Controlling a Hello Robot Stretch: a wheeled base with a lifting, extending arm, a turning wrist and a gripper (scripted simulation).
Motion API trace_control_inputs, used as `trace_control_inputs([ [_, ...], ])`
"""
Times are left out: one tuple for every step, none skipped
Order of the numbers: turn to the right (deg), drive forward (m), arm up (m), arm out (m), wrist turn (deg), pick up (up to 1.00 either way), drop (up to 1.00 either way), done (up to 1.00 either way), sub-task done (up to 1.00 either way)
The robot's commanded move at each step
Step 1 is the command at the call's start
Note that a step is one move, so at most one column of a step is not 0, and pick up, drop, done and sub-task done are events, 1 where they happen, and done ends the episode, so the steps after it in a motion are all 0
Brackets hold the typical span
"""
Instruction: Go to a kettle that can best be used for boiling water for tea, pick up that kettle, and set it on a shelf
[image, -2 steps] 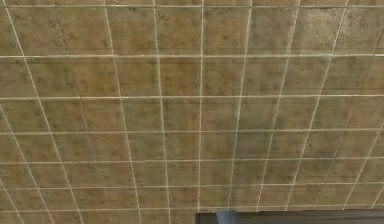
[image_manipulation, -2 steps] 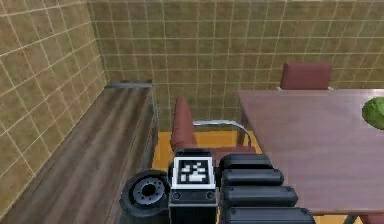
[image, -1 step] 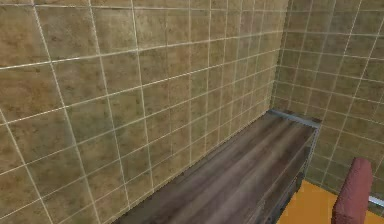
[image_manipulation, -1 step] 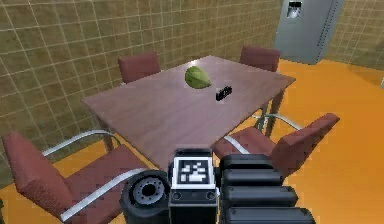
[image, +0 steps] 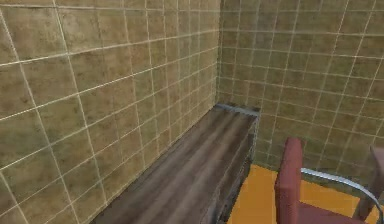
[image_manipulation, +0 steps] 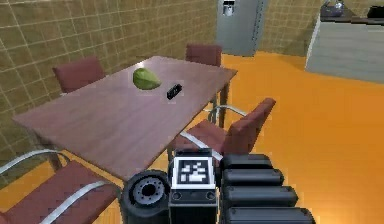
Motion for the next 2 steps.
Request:
trace_control_inputs([
  [-45.0,0.0,0.0,0.0,0.0,0.0,0.0,0.0,0.0],
  [-9.0,0.0,0.0,0.0,0.0,0.0,0.0,0.0,0.0],
])
